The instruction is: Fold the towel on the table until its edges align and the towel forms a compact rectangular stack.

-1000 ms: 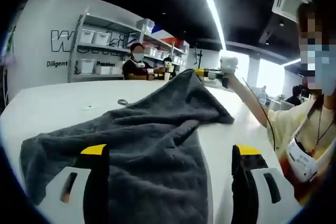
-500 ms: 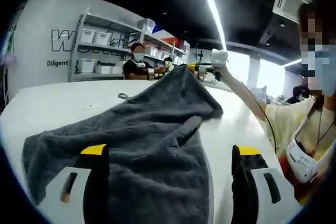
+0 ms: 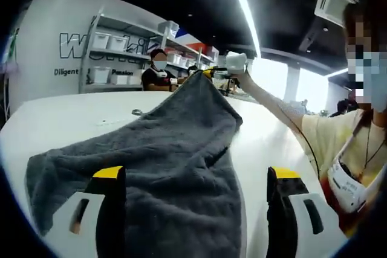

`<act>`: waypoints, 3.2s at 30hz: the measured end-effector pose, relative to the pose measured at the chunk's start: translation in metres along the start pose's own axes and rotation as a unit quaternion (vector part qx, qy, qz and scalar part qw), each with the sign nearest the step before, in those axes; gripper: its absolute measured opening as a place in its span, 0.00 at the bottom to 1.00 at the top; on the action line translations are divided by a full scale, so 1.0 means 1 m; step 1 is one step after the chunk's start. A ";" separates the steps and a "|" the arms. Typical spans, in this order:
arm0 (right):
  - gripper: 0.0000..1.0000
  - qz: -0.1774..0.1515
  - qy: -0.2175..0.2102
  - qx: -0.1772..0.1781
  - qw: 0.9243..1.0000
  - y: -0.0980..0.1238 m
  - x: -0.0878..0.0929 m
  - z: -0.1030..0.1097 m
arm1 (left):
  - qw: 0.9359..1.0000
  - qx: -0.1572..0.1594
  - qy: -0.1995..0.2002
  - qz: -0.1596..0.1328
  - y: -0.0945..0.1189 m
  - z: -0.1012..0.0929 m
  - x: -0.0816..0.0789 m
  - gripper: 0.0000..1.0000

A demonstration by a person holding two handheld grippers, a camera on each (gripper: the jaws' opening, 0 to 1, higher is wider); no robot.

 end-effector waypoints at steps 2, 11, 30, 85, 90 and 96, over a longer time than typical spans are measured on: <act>0.01 0.006 0.011 0.001 1.000 -0.008 0.002 0.004 | 1.000 0.000 0.000 0.000 0.000 0.000 0.000 0.95; 0.02 0.062 0.015 -0.012 0.998 -0.046 0.044 0.039 | 1.000 -0.001 -0.002 -0.001 0.000 -0.001 0.001 0.95; 0.46 0.100 0.005 0.002 0.995 -0.036 0.085 0.048 | 1.000 -0.003 0.000 0.002 0.000 0.000 0.002 0.95; 0.65 -0.049 -0.214 -0.499 0.838 0.211 0.008 0.270 | 1.000 -0.005 0.000 0.000 0.003 0.002 -0.002 0.99; 0.65 -0.052 -0.178 -0.472 0.862 0.196 0.006 0.262 | 1.000 -0.004 0.001 0.002 0.002 0.001 0.000 0.98; 0.61 -0.037 -0.121 -0.456 0.881 0.174 0.011 0.263 | 1.000 -0.006 0.000 0.004 0.002 0.001 0.001 0.98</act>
Point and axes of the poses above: the point that each gripper's makers call its tool centre point, and the gripper's own axes: y roughly backward along the fingers, z roughly to its left, x roughly out of its underside, the point moved 1 cm from there along y, roughly backward along the fingers, and after that the axes turned 2 degrees about -x, right-handed, at the moved point
